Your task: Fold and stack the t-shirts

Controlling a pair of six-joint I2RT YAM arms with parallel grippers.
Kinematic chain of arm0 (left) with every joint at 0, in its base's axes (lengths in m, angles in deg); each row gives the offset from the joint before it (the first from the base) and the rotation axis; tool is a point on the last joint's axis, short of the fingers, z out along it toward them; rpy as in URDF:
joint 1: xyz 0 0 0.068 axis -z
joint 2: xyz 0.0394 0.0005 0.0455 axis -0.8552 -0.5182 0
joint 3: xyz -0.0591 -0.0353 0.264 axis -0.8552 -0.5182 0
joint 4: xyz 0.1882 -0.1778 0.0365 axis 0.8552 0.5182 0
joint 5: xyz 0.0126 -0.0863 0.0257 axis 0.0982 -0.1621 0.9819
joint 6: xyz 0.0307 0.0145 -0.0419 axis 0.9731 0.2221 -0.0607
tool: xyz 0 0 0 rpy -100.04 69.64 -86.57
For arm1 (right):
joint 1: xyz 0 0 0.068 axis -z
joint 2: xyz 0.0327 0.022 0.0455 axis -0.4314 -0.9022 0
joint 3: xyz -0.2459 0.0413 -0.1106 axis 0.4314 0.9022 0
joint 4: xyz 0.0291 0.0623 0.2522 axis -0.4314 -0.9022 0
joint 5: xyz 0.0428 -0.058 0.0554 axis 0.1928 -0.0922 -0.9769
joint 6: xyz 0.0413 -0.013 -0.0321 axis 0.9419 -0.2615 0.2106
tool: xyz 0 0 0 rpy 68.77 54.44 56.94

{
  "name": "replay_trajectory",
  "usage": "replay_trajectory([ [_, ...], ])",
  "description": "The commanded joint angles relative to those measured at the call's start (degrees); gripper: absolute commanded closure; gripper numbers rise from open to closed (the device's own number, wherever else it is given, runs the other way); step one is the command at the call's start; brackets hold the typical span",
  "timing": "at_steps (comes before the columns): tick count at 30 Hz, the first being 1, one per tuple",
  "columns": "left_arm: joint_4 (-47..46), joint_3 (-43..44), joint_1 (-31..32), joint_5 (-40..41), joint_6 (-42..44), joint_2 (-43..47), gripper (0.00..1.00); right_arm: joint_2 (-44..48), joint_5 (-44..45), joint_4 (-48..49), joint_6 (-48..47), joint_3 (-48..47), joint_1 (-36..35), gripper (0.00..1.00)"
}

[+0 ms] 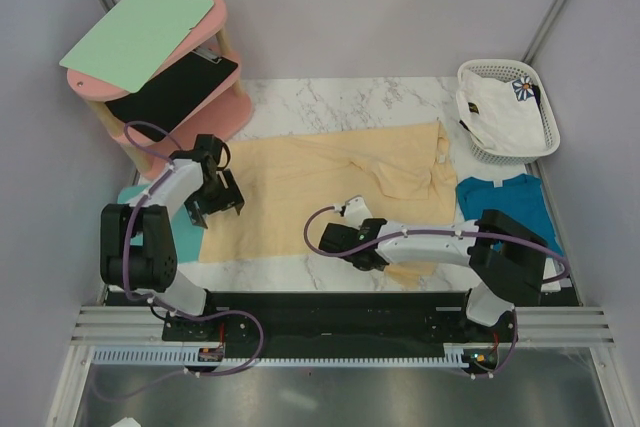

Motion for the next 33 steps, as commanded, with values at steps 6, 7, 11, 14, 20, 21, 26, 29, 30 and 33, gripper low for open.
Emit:
replay_trajectory([
  [6, 6.80, 0.44, -0.96, 2.10, 5.56, -3.69, 0.16, 3.51, -0.72, 4.84, -5.43, 1.21, 2.25, 1.00],
  [7, 7.32, 0.77, -1.05, 1.58, 5.83, -3.86, 0.18, 3.51, -1.07, 5.11, -5.52, 1.39, 2.25, 1.00],
  [11, 7.67, 1.04, -1.93, -1.23, 7.05, -3.07, 0.25, 3.42, -1.43, 5.72, -6.14, 1.83, 2.43, 1.00],
  [14, 8.89, 1.74, -2.63, -2.65, 8.90, -3.77, 0.31, 4.12, -2.04, 6.16, -6.49, 2.18, 3.04, 1.00],
  [20, 8.90, 2.01, -6.31, -1.68, 9.34, -3.95, 0.28, 4.30, -4.15, 7.39, -7.46, 2.36, 4.10, 1.00],
  [21, 8.03, 1.83, -6.76, -1.85, 9.43, -3.69, 0.27, 4.22, -4.32, 7.57, -7.54, 2.18, 4.10, 1.00],
  [26, 3.46, -0.54, -10.01, -5.55, 9.43, -1.76, 0.26, 2.81, -5.38, 8.36, -8.33, 1.74, 4.54, 1.00],
  [29, 3.45, -0.36, -10.10, -5.37, 10.05, -2.89, 0.26, 2.63, -5.82, 8.27, -8.51, 1.04, 4.54, 1.00],
  [30, 3.37, -0.36, -10.10, -5.37, 10.05, -3.33, 0.26, 2.55, -6.17, 8.36, -8.60, 0.95, 4.45, 1.00],
  [33, 2.66, -0.54, -10.10, -6.86, 10.13, -3.78, 0.26, 2.54, -8.28, 8.45, -9.48, 1.04, 4.54, 0.84],
])
